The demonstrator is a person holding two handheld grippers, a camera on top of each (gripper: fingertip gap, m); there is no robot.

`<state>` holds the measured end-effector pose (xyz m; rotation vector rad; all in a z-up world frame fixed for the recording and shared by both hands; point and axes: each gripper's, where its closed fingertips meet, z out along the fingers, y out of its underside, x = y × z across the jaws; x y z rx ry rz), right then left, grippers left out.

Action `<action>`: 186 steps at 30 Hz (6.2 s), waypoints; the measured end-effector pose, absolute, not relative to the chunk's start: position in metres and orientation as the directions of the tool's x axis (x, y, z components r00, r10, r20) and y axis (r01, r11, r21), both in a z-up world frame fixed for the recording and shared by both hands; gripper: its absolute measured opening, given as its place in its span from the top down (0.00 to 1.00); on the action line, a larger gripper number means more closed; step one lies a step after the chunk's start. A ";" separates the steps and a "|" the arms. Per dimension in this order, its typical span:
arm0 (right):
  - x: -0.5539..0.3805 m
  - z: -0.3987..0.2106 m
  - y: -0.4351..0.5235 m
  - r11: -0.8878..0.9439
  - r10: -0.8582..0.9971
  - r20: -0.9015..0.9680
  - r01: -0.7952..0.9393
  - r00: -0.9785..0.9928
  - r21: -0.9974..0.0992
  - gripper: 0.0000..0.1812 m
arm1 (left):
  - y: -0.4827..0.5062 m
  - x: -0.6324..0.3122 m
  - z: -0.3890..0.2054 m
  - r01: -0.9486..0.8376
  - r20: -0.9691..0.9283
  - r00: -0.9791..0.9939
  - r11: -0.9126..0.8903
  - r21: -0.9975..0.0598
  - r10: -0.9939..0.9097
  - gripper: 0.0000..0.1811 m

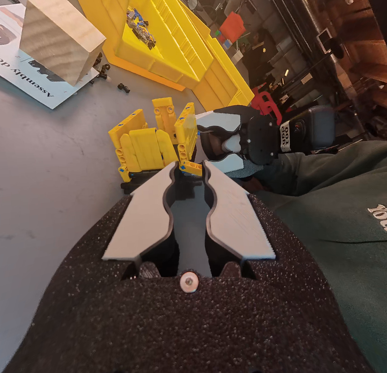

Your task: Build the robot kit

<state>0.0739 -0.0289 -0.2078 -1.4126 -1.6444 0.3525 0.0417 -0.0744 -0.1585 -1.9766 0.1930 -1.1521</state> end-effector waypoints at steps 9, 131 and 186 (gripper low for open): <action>0.066 -0.207 -0.034 0.175 0.973 0.232 0.631 0.008 -0.756 0.70 | -0.075 0.037 -0.156 -0.105 0.246 0.733 -0.463 -0.880 -0.634 0.89; 0.043 -0.156 -0.088 0.515 0.796 0.081 0.600 -0.600 -0.613 0.93 | -0.100 0.051 -0.187 -0.323 0.042 0.554 -0.261 -0.910 -0.832 0.86; 0.124 -0.214 -0.073 0.178 0.947 -0.038 0.619 -0.319 -0.765 0.91 | -0.093 0.099 -0.185 -0.564 0.101 0.506 -0.418 -0.712 -0.856 0.97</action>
